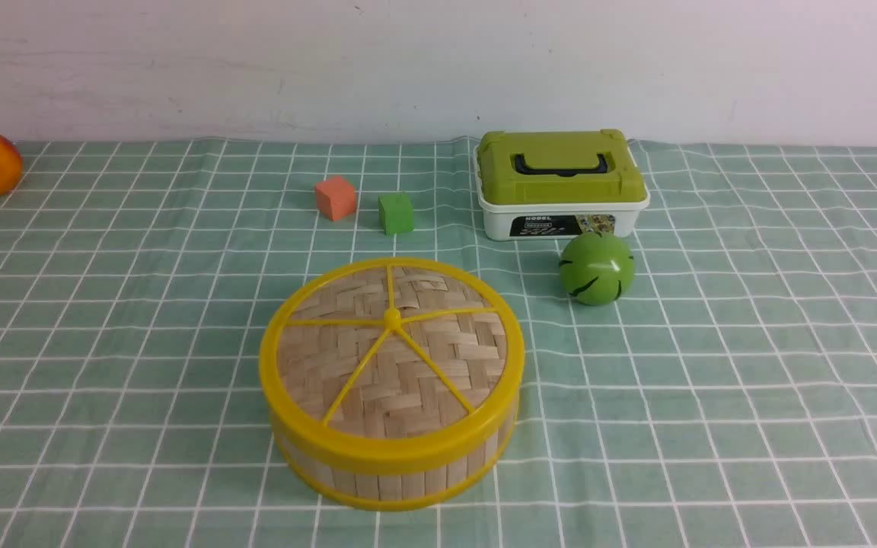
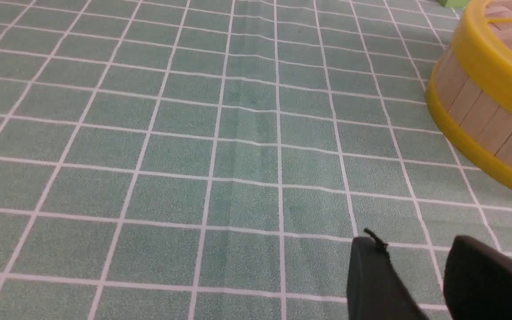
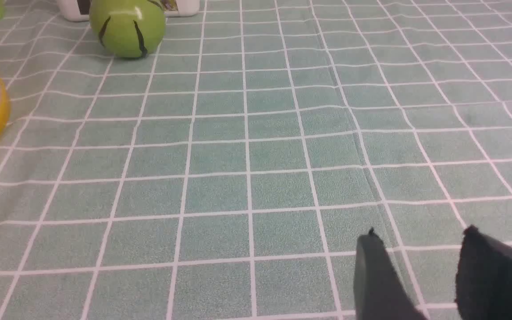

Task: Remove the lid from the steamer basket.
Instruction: Use the right arm to lift the lid of the steamer

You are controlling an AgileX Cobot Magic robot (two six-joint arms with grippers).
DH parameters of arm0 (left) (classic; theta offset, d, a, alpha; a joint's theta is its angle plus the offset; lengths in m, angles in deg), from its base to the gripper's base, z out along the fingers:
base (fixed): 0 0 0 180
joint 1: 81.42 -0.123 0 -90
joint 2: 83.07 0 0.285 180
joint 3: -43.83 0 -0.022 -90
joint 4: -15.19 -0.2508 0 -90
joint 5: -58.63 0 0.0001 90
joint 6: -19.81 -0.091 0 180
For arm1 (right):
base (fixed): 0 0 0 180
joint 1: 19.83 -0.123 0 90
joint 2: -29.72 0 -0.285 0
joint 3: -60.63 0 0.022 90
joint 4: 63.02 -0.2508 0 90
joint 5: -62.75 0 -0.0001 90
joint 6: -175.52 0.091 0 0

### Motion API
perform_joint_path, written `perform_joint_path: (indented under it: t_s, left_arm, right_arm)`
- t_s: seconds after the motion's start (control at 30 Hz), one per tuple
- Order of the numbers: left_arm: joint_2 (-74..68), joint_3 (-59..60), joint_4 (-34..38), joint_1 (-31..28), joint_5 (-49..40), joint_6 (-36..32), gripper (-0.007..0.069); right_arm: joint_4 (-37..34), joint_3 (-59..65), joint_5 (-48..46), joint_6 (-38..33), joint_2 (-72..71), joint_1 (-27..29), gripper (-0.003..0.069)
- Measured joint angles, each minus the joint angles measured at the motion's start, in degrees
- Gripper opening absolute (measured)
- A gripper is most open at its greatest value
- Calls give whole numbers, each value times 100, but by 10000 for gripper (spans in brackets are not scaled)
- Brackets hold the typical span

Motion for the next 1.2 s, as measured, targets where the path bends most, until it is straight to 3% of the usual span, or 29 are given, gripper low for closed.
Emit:
perform_joint_path:
  t_s: [1.2]
  left_arm:
    - [0, 0, 0, 0, 0, 0, 239]
  right_arm:
    - [290, 0, 0, 0, 0, 0, 241]
